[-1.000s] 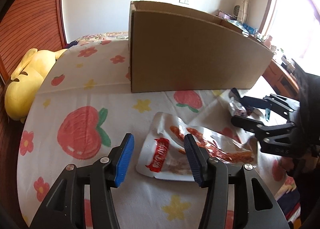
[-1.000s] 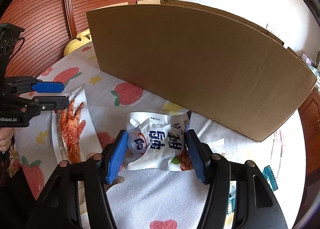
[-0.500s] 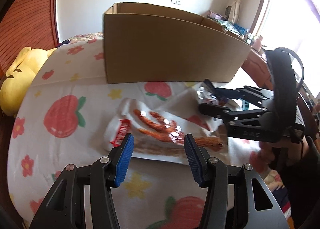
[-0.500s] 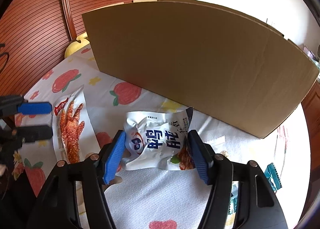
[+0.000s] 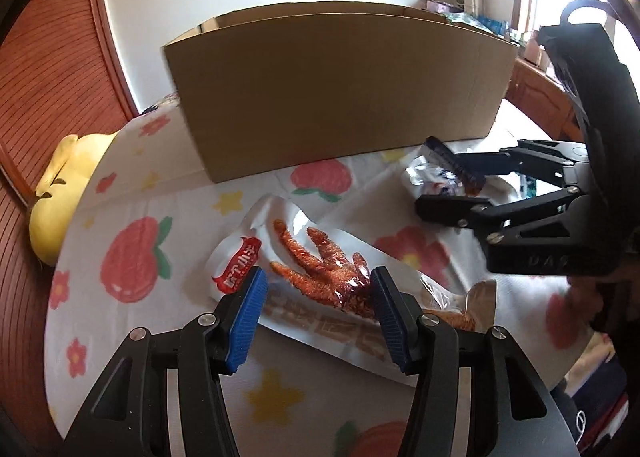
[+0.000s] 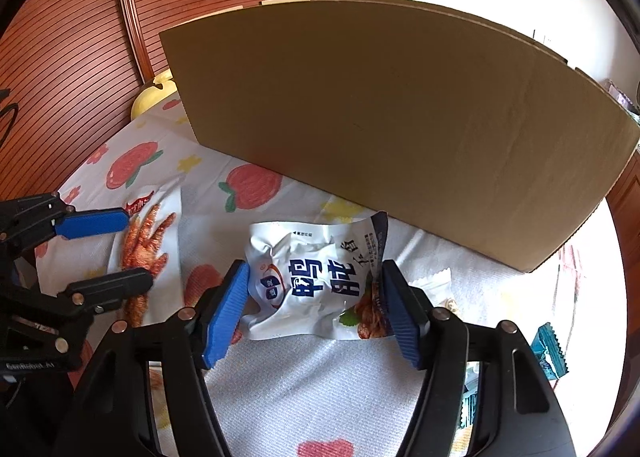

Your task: Organize snacks

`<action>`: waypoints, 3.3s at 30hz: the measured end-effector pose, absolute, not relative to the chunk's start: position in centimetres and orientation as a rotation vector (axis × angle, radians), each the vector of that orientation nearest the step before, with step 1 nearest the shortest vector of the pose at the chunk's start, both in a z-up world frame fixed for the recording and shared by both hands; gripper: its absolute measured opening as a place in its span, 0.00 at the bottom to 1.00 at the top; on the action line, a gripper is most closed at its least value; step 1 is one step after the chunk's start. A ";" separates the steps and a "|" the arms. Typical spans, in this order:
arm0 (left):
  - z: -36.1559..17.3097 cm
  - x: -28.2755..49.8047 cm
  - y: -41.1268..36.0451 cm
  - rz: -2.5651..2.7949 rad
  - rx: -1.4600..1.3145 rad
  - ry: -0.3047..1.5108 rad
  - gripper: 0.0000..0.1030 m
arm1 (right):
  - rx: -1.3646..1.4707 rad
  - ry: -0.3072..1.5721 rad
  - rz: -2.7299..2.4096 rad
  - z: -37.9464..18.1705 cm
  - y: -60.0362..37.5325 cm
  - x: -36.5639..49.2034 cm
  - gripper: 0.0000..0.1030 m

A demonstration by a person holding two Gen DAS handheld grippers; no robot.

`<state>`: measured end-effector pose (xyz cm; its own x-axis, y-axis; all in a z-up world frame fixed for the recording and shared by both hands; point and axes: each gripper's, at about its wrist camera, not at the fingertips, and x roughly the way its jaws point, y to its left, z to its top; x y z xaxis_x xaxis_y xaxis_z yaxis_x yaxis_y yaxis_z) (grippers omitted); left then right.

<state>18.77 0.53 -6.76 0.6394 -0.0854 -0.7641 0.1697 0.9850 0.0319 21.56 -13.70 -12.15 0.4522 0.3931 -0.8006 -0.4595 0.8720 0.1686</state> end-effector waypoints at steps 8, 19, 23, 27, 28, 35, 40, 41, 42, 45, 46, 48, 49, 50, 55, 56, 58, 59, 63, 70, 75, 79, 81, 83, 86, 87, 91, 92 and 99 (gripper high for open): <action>-5.5 17.8 3.3 -0.099 0.057 0.874 0.55 | -0.076 0.968 0.527 -12.2 -13.7 21.6 0.65; -7.1 17.4 5.0 -0.143 -0.149 0.960 0.55 | -0.076 0.969 0.527 -12.2 -13.7 21.6 0.65; -7.1 19.4 5.1 -0.154 -0.195 0.959 0.55 | -0.078 0.968 0.528 -12.2 -13.7 21.5 0.66; -7.1 21.9 5.0 -0.138 -0.220 0.966 0.55 | -0.076 0.969 0.530 -12.2 -13.6 21.5 0.66; -7.0 22.2 5.0 -0.134 -0.227 0.961 0.55 | -0.076 0.969 0.530 -12.2 -13.6 21.5 0.66; -7.3 24.6 4.6 -0.098 -0.235 0.971 0.55 | -0.068 0.990 0.538 -12.6 -13.6 21.7 0.66; -7.8 24.6 3.1 -0.081 -0.155 0.943 0.64 | -0.091 0.990 0.520 -12.6 -13.3 21.6 0.66; -7.9 24.5 2.8 -0.084 -0.138 0.941 0.66 | -0.101 0.989 0.517 -12.6 -13.2 21.6 0.66; -8.0 24.4 2.4 -0.083 -0.118 0.936 0.68 | -0.109 0.990 0.515 -12.7 -13.0 21.6 0.66; -8.2 24.0 1.9 -0.085 -0.092 0.928 0.71 | -0.152 0.994 0.511 -12.8 -12.5 21.5 0.68; -8.4 23.8 1.9 -0.085 -0.091 0.923 0.72 | -0.150 0.995 0.512 -12.8 -12.5 21.5 0.68; -8.4 23.6 1.6 -0.092 -0.088 0.915 0.75 | -0.145 0.998 0.513 -12.8 -12.5 21.5 0.68; -8.5 23.5 1.6 -0.093 -0.084 0.913 0.75 | -0.145 0.999 0.512 -12.8 -12.5 21.6 0.69; -8.5 23.4 1.5 -0.093 -0.082 0.912 0.76 | -0.148 1.000 0.512 -12.8 -12.4 21.6 0.70; -8.4 22.9 1.6 -0.124 -0.058 0.904 0.77 | -0.150 1.005 0.514 -12.9 -12.4 21.6 0.66; -8.2 22.9 1.6 -0.136 -0.047 0.907 0.77 | -0.154 1.003 0.520 -12.8 -12.3 21.6 0.65; -8.1 22.8 2.3 -0.166 -0.053 0.920 0.77 | -0.155 1.003 0.518 -12.7 -12.3 21.5 0.64; -8.0 22.8 2.8 -0.174 -0.060 0.926 0.77 | -0.157 1.000 0.517 -12.7 -12.3 21.4 0.64; -7.6 22.6 5.1 -0.168 -0.116 0.940 0.77 | -0.156 0.990 0.508 -12.7 -12.3 21.3 0.63; -7.5 21.5 6.4 -0.166 -0.191 0.972 0.77 | -0.179 0.977 0.518 -12.5 -11.9 20.5 0.63; -7.7 21.7 5.1 -0.156 -0.166 0.967 0.77 | -0.201 0.973 0.533 -12.2 -11.8 19.7 0.63; -7.7 22.7 4.4 -0.165 -0.156 0.970 0.77 | -0.222 0.971 0.566 -12.0 -11.2 18.6 0.63; -7.7 23.5 4.1 -0.159 -0.152 0.970 0.77 | -0.235 0.973 0.586 -12.0 -10.7 18.1 0.63; -7.7 24.1 3.9 -0.151 -0.156 0.973 0.77 | -0.231 0.974 0.600 -12.0 -10.4 17.6 0.63; -7.8 24.9 3.3 -0.158 -0.152 0.979 0.77 | -0.222 0.973 0.600 -12.1 -10.4 17.3 0.63; -7.8 25.1 3.0 -0.159 -0.143 0.979 0.77 | -0.220 0.973 0.593 -12.1 -10.6 17.3 0.63; -8.2 25.5 1.3 -0.134 -0.038 0.978 0.77 | -0.211 0.974 0.546 -12.3 -11.5 17.7 0.63; -8.4 25.4 0.9 -0.129 0.002 0.971 0.77 | -0.208 0.972 0.532 -12.2 -11.9 17.8 0.63; -8.5 24.5 -0.5 -0.172 0.081 0.946 0.54 | -0.176 0.955 0.496 -11.7 -13.3 18.3 0.64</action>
<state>24.54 -0.49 -8.45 0.5728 -0.1109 -0.8122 0.1815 0.9834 -0.0063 18.35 -13.33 -11.69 0.4759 0.3272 -0.8164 -0.4794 0.8747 0.0712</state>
